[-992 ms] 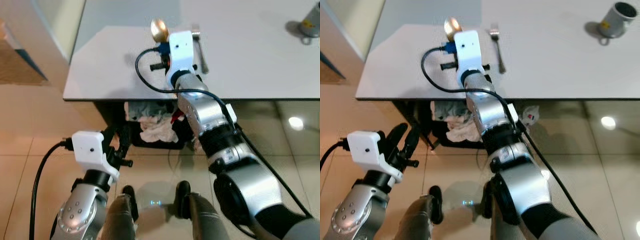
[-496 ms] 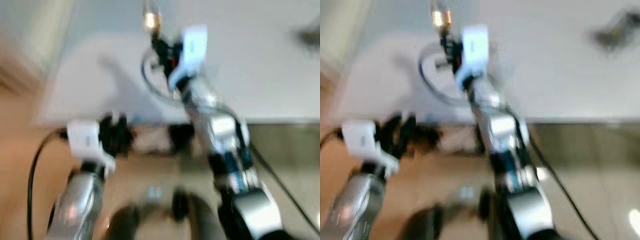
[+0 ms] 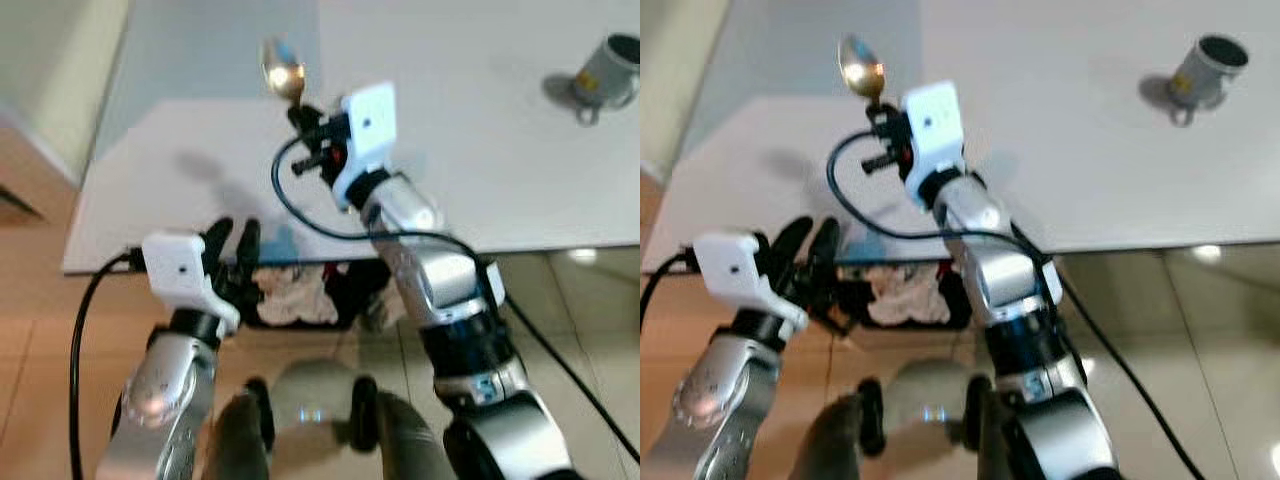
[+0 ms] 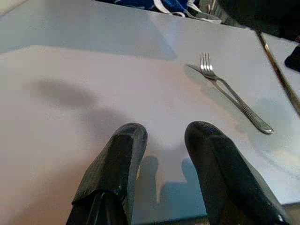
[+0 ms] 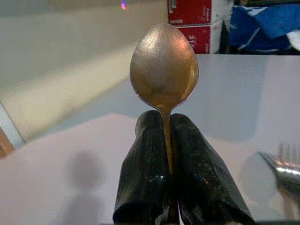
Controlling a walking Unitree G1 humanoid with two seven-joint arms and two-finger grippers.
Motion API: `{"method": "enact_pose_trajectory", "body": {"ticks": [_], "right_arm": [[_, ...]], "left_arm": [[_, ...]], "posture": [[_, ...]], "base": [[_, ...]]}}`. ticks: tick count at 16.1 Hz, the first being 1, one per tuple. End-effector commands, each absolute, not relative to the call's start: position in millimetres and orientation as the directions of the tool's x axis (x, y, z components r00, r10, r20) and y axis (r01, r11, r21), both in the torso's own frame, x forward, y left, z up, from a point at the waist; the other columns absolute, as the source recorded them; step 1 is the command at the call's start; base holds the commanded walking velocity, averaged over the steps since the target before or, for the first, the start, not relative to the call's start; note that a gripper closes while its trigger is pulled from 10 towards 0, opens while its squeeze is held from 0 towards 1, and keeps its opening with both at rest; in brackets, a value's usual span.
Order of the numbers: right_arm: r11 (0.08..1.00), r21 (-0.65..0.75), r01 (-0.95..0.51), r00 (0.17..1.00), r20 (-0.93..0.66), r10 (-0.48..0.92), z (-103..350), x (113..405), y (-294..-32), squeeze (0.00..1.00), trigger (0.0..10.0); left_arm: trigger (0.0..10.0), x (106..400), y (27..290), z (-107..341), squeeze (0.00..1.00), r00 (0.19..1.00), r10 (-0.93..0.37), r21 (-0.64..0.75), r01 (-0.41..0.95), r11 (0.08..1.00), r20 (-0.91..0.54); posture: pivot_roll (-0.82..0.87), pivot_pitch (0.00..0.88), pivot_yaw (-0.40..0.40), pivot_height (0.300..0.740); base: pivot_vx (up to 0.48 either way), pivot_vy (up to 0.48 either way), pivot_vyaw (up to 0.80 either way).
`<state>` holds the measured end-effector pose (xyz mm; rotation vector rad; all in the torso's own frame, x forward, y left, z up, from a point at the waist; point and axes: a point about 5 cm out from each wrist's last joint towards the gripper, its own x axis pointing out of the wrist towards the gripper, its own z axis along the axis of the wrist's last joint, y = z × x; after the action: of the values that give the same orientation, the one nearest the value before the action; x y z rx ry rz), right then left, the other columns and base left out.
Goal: Setting the table
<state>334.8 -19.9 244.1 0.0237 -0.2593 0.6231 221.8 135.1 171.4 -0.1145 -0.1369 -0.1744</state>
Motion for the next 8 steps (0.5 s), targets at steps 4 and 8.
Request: {"method": "enact_pose_trajectory", "body": {"ticks": [4, 8], "right_arm": [[0.870, -0.105, -0.482, 0.856, 0.156, 0.493, 236, 348, -9, 0.00, 10.0], [0.893, -0.078, -0.443, 0.884, 0.128, 0.450, 241, 362, 1, 0.00, 10.0]], "left_arm": [[10.0, 211, 138, 166, 0.00, 0.987, -0.129, -0.098, 0.139, 0.986, 0.099], [10.0, 197, 137, 168, 0.00, 0.990, -0.113, -0.112, 0.122, 0.986, 0.083]], "posture": [[0.00, 0.307, -0.025, 0.740], [0.03, 0.367, -0.027, 0.740]], "base": [[0.000, 0.000, 0.00], [0.000, 0.000, 0.00]]}}
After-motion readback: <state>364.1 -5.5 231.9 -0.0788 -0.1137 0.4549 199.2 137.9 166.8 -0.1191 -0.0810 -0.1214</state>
